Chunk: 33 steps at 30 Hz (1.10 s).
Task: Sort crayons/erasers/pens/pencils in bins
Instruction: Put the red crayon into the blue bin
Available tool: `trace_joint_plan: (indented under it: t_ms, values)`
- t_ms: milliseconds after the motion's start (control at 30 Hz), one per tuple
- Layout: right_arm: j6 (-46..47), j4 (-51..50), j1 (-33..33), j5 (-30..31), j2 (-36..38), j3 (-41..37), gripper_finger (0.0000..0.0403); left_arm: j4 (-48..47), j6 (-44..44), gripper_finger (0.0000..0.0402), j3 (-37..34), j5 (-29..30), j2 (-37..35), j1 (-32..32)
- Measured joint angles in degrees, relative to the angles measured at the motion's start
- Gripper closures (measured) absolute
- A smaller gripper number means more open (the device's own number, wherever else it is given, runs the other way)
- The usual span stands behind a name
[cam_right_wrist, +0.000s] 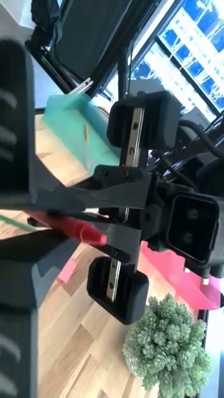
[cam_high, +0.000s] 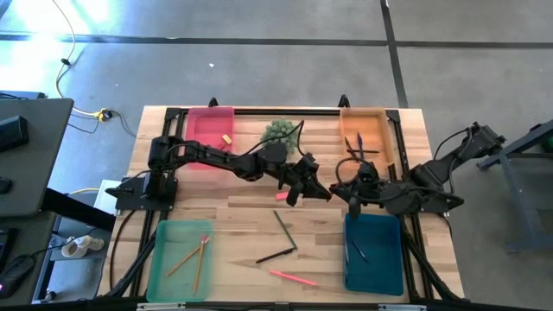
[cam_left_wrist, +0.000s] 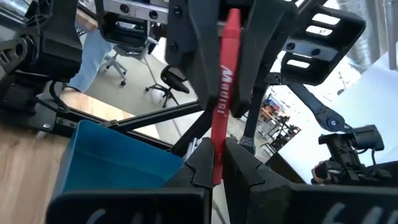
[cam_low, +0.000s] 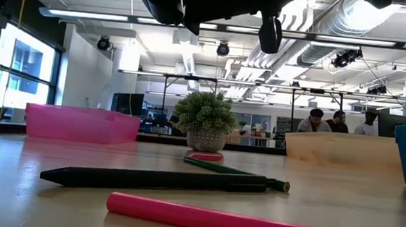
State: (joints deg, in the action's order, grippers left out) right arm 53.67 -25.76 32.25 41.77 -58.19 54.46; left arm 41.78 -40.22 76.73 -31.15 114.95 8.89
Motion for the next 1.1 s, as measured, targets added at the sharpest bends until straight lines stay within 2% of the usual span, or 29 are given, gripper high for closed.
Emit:
trace_joint_plan:
  t_ms: [100, 267, 533, 667, 767, 1100]
  values:
    - [0.1, 0.0, 0.0, -0.1, 0.0, 0.0, 0.0393, 0.0, 0.1, 0.0401, 0.0, 0.0, 0.0, 0.0]
    - [0.3, -0.5, 0.0, -0.5, 0.1, 0.0, 0.038, -0.4, 0.3, 0.0394, 0.0, 0.2, 0.0, -0.1]
    - [3.5, -5.0, 0.0, -4.9, 0.1, 0.0, 0.0398, -7.7, 3.7, 0.0324, 0.0, 2.8, 0.0, -1.2]
    - [10.2, -11.1, 0.0, -8.7, 0.1, 0.0, 0.0393, -14.9, 5.7, 0.0295, 0.0, 3.4, 0.0, -1.4]
    - [15.2, -16.3, 0.0, -12.8, 0.1, 0.0, 0.0392, -19.3, 8.2, 0.0288, 0.0, 3.4, 0.0, -1.4]
    - [24.8, -29.0, 1.4, -28.2, -4.8, 0.0, 0.0391, -28.6, 11.5, 0.0314, 0.0, 6.2, 0.0, -1.4]
